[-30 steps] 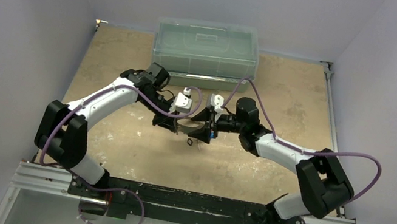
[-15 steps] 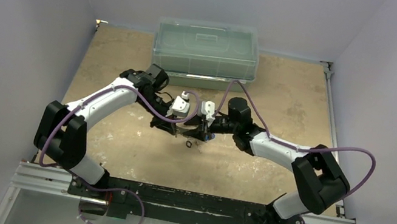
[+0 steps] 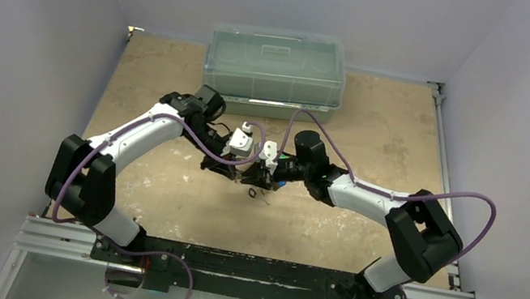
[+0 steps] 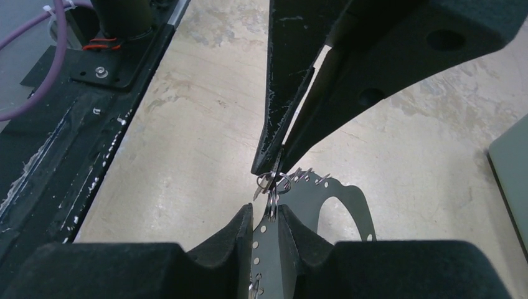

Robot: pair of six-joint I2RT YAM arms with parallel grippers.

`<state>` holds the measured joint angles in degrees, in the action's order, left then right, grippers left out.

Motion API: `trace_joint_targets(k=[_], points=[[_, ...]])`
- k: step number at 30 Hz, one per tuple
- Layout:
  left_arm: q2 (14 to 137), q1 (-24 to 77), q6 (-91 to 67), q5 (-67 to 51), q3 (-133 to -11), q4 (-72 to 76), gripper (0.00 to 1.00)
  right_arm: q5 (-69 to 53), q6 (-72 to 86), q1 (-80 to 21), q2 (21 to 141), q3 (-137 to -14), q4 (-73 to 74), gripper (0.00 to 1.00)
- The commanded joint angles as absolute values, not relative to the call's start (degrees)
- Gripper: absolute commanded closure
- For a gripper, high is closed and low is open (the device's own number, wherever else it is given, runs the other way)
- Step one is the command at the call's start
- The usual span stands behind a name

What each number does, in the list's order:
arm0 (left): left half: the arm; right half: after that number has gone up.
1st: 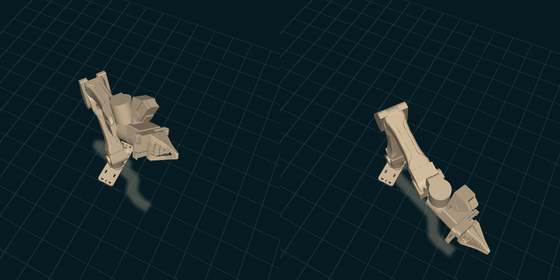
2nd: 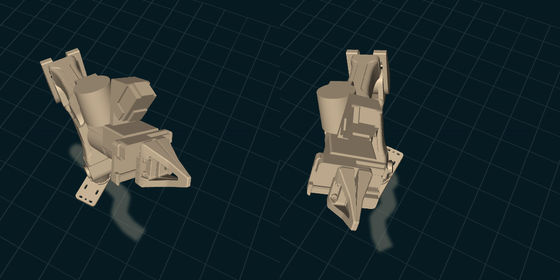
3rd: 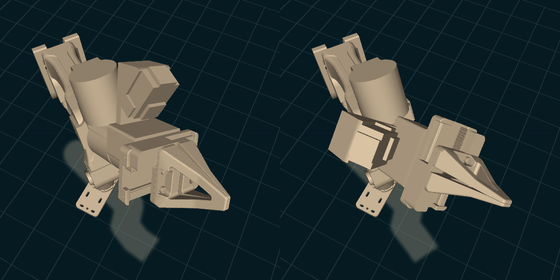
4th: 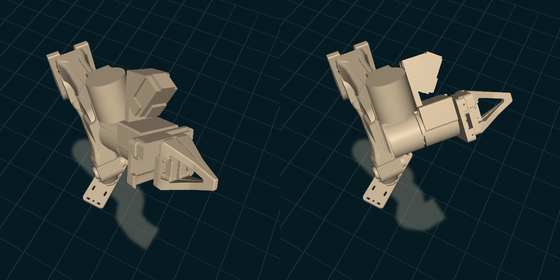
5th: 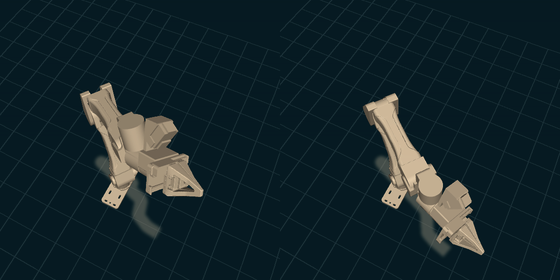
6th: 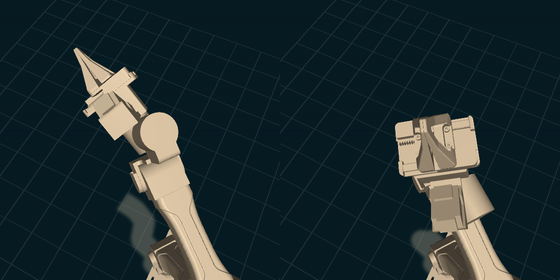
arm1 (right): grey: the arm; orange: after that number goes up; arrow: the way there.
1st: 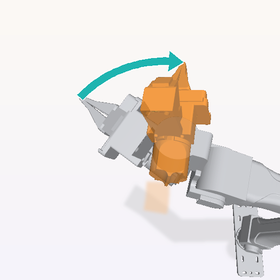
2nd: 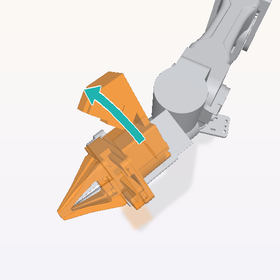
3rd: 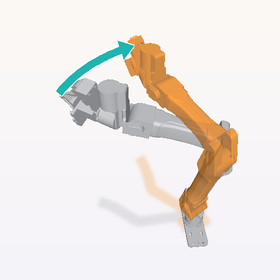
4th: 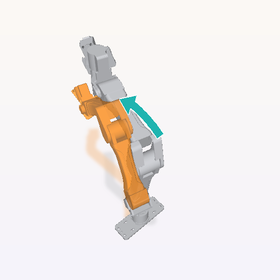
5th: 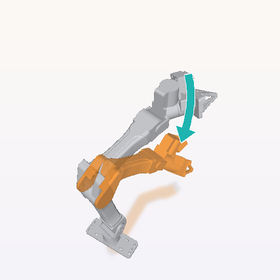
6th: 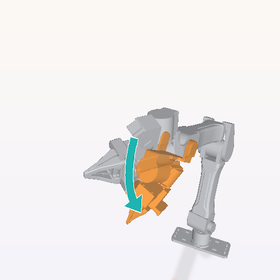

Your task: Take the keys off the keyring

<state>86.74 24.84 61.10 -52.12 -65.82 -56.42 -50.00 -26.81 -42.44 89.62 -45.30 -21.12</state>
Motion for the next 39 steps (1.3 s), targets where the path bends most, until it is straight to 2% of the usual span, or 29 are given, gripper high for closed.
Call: trace_joint_targets(k=[1, 3, 6, 14, 22, 39], points=[[84.37, 25.05, 63.37, -55.08, -66.68, -56.56, 1.00, -49.05, -26.92, -42.76, 89.65, -48.05, -21.17, 0.77], [84.33, 25.05, 63.60, -55.02, -66.54, -56.52, 1.00, -49.00, -26.55, -42.80, 89.81, -48.43, -21.10, 0.82], [84.08, 25.00, 63.55, -54.62, -66.46, -56.62, 1.00, -48.31, -26.46, -42.80, 89.82, -48.65, -20.98, 1.00], [82.07, 24.21, 63.12, -51.89, -64.01, -56.14, 1.00, -47.15, -22.35, -42.62, 88.51, -46.61, -25.03, 1.00], [82.28, 19.17, 63.89, -50.88, -61.66, -54.86, 1.00, -47.22, -18.19, -41.46, 87.96, -45.76, -28.66, 1.00], [79.36, 23.16, 48.01, -53.21, -55.84, -43.28, 1.00, -46.63, -11.84, -40.83, 88.66, -44.71, -34.96, 1.00]])
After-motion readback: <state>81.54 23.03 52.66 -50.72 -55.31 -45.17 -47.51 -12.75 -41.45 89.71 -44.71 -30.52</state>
